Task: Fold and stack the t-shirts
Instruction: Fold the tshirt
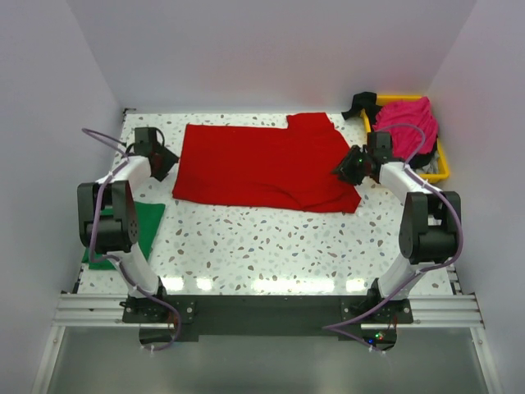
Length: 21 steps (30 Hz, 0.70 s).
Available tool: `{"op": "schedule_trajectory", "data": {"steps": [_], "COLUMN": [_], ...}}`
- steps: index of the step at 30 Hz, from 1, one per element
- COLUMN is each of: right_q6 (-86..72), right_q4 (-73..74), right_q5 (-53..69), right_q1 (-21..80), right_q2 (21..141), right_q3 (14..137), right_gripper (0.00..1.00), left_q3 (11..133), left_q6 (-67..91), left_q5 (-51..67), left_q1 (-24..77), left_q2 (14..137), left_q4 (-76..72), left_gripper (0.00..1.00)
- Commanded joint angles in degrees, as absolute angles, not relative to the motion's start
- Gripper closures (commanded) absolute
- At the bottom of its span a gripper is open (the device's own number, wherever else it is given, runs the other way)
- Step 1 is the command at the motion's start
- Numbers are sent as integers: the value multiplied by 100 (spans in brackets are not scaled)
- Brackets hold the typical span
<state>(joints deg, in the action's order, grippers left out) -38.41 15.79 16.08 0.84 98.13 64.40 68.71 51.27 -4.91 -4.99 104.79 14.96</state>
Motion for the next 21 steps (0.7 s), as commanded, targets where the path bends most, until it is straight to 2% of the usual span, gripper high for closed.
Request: {"op": "schedule_trajectory", "data": {"steps": [1, 3, 6, 9, 12, 16, 21], "right_q6": [-3771, -3736, -3657, -3630, -3621, -3612, -3595], "right_q4": [1406, 1424, 1468, 1494, 1468, 1406, 1362], "right_q5": [1644, 1600, 1442, 1258, 1108, 897, 800], "right_q1": [70, 70, 167, 360, 465, 492, 501], "right_q2": [9616, 9528, 9335, 9176, 9053, 8956, 8780], "right_q3": [6531, 6478, 6355, 6170, 5960, 5644, 5379], "right_gripper": [60, 59, 59, 59, 59, 59, 59], "left_q3": [6645, 6330, 5978, 5732, 5477, 5055, 4300], "left_q6": [5018, 5080, 5150, 5212, 5282, 5501, 5809], "left_q5": [-423, -352, -395, -501, -597, -939, -1195], "left_q1": [-545, -466, -220, -44, 193, 237, 290], "left_q2": [9696, 9397, 9168, 9027, 9018, 8921, 8658], "left_q4": [1231, 1125, 1037, 1020, 993, 932, 616], "left_gripper": [43, 44, 53, 69, 77, 82, 83]}}
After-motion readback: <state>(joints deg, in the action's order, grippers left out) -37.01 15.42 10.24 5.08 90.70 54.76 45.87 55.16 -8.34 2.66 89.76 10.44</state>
